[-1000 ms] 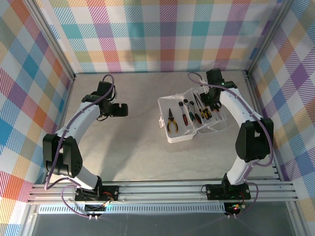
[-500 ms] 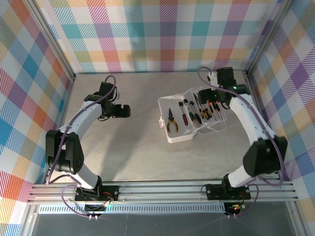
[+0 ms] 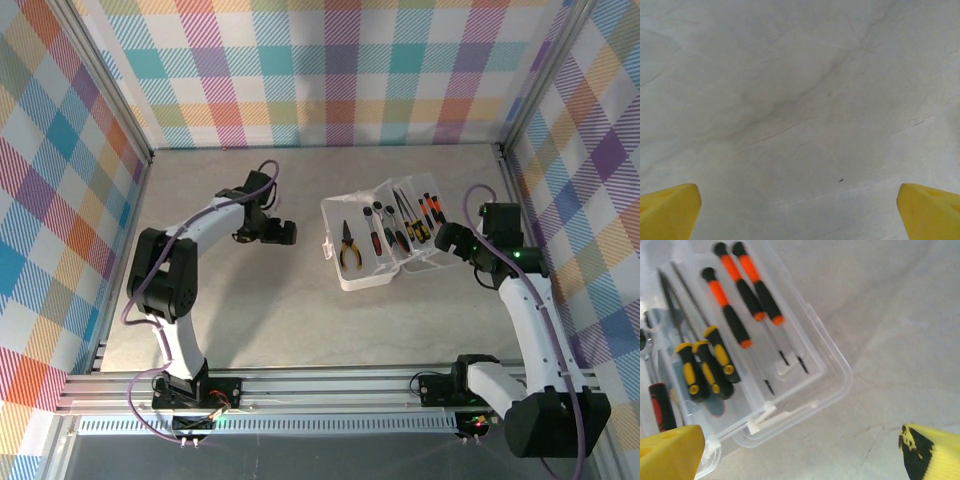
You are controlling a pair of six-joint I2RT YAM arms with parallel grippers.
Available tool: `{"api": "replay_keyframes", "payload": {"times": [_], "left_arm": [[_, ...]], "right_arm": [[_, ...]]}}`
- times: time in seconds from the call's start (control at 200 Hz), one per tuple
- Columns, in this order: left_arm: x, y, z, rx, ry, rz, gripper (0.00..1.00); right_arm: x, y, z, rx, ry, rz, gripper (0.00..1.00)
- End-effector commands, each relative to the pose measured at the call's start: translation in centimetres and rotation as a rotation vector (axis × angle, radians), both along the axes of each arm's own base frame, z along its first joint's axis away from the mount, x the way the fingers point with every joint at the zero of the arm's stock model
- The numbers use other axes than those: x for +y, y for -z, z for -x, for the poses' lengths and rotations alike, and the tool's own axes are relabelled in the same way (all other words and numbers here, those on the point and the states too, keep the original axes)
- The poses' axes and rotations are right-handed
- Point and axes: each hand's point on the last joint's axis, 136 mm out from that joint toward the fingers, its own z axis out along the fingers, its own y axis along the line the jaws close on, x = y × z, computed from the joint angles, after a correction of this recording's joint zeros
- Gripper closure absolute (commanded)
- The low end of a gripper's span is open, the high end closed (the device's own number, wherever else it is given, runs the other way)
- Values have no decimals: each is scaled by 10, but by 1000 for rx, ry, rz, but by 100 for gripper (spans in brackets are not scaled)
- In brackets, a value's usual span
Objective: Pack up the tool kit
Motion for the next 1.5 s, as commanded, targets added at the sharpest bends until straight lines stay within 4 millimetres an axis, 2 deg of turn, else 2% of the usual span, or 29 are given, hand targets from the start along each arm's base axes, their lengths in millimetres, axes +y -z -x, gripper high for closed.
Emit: {"api": "replay_keyframes", "payload": {"times": [0.0, 0.165, 0.34, 0.96, 1.115, 1.2, 1.355, 1.495], "left_arm": [[-20, -4, -10, -19, 23, 27, 0], [-33, 3, -11, -6, 47, 23, 0], [-40, 7, -13, 0, 57, 27, 0], [-47, 15, -15, 23, 67, 35, 0], [-47, 14, -15, 24, 68, 37, 0], [-48, 14, -14, 24, 69, 39, 0], [-48, 14, -14, 26, 70, 41, 0], [-49, 16, -15, 26, 73, 41, 0]], "right_arm": [[-3, 8, 9, 8, 101, -126, 1], [-6, 30, 10, 38, 150, -200, 1], [-6, 45, 5, 57, 163, -249, 1], [5, 68, -18, 81, 105, -343, 1], [4, 69, -21, 77, 104, -336, 9], [-3, 69, -17, 78, 133, -303, 11], [-11, 47, -7, -19, 161, -247, 10], [-24, 37, 9, -32, 232, -205, 9]]}}
